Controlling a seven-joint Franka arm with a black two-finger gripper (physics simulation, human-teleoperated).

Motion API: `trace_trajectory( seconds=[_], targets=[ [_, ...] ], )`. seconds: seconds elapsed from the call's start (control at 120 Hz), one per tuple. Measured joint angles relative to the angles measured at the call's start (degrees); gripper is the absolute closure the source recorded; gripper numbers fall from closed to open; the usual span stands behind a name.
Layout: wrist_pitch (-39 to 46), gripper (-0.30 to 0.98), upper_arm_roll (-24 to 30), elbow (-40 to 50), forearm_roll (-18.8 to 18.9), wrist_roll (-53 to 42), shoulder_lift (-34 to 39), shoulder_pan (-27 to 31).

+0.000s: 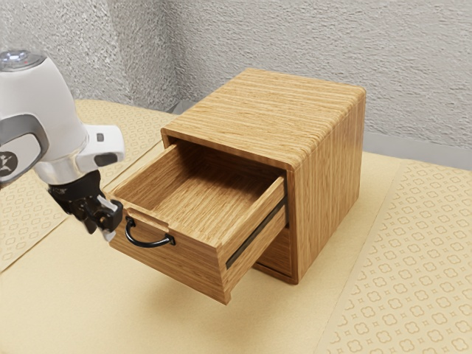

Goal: Push the drawer handle with one arm to close the drawer

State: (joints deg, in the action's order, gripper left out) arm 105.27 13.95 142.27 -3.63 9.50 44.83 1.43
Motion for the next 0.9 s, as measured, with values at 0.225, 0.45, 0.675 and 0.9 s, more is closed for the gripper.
trace_trajectory(
  seconds=[0.225,0.45,0.675,0.9],
  targets=[
    [3.41,0.67,3.29,2.0,-2.17,1.22,-2.04,0.15],
    [6.0,0.74,5.99,2.11,-4.73,2.0,-3.59,0.16],
    [6.86,0.77,6.15,0.32,-5.15,2.53,-6.08,0.38],
    [7.1,0.78,6.1,-2.76,-4.77,2.72,-9.67,1.1]
  ],
)
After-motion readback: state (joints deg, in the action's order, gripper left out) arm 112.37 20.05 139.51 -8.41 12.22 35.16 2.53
